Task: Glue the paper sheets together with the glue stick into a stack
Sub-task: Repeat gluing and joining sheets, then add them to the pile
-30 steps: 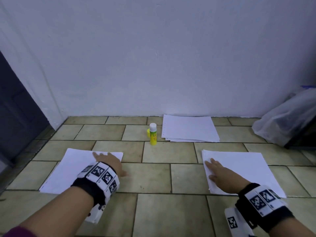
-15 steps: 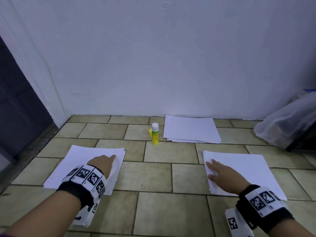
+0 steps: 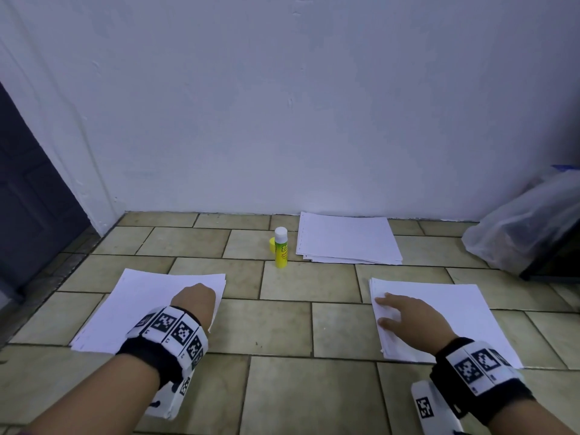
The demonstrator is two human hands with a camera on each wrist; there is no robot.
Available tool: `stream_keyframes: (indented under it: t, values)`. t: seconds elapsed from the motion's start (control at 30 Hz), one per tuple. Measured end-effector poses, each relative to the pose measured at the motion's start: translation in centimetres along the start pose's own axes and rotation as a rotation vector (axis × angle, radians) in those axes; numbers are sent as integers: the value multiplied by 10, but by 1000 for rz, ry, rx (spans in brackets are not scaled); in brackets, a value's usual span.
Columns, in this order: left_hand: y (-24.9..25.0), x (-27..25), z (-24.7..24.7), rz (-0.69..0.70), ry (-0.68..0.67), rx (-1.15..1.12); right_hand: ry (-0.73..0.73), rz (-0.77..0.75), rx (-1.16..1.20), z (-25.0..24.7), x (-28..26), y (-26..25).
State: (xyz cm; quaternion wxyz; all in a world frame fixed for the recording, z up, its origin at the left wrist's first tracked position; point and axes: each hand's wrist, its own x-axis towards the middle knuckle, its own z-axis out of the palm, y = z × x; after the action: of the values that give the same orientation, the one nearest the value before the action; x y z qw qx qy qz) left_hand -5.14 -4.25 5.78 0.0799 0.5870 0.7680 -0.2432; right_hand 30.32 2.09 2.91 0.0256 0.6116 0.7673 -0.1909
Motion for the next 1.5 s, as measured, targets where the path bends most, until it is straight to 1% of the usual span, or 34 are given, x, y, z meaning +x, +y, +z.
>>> stream_keyframes:
  t: [0.1,0.13,0.2,0.23,0.3,0.33,0.37,0.43,0.5,0.57,0.6,0.67,0.73,0.83,0.93,1.03,1.1,1.17,1.23,1.27,1.33,1.4,1.5]
  values:
    - [-8,4,0,26,-34,-28,2,-4,1,-1,0,-1]
    - [-11,2,-1,57,-49,-19,1,-3,5,-1,0,-1]
    - [-15,3,-5,68,-95,32,-1,-1,17,-1,0,0]
    - [-15,3,-5,64,-86,49,-1,-2,21,-1,0,0]
    - [-9,0,-15,70,-71,21,-2,-1,25,-1,1,1]
    - [-3,-4,-23,48,-74,-11,-4,1,27,-1,1,1]
    - [3,-6,-30,32,-58,-39,-6,3,30,-1,2,1]
    - [15,-7,-40,33,24,-98,-13,6,27,-1,2,0]
    - [33,-13,-45,91,116,-137,-14,7,6,-2,4,-1]
    - [59,-23,-46,166,191,-98,-15,6,-11,-5,7,-2]
    - [74,-27,-44,214,201,-70,-16,1,-13,-6,9,-2]
    - [103,-40,-44,311,153,-54,-22,-13,-35,-10,14,-2]
    - [123,-47,-41,370,64,-110,-27,-16,-65,-13,19,-1]
    - [132,-42,-31,440,-15,-150,-26,-10,-119,-19,26,-3]
    - [127,-32,-26,496,-20,-104,-36,-2,-221,-24,30,-8]
    - [114,-26,-19,572,17,-5,-17,14,-360,-32,35,-24]
    - [109,-26,-15,548,24,13,37,-2,-391,-36,40,-44]
    - [107,-22,-10,429,-4,-54,67,-49,-328,-39,49,-67]
    - [104,-16,-4,305,-65,-154,56,-110,-170,-39,62,-88]
    - [101,-12,0,264,-114,-221,39,-137,-72,-38,68,-98]
    - [97,-5,8,245,-177,-317,9,-166,146,-36,80,-116]
    - [94,-2,14,255,-175,-336,15,-172,321,-33,89,-133]
    - [94,-1,17,251,-178,-329,66,-174,425,-26,101,-152]
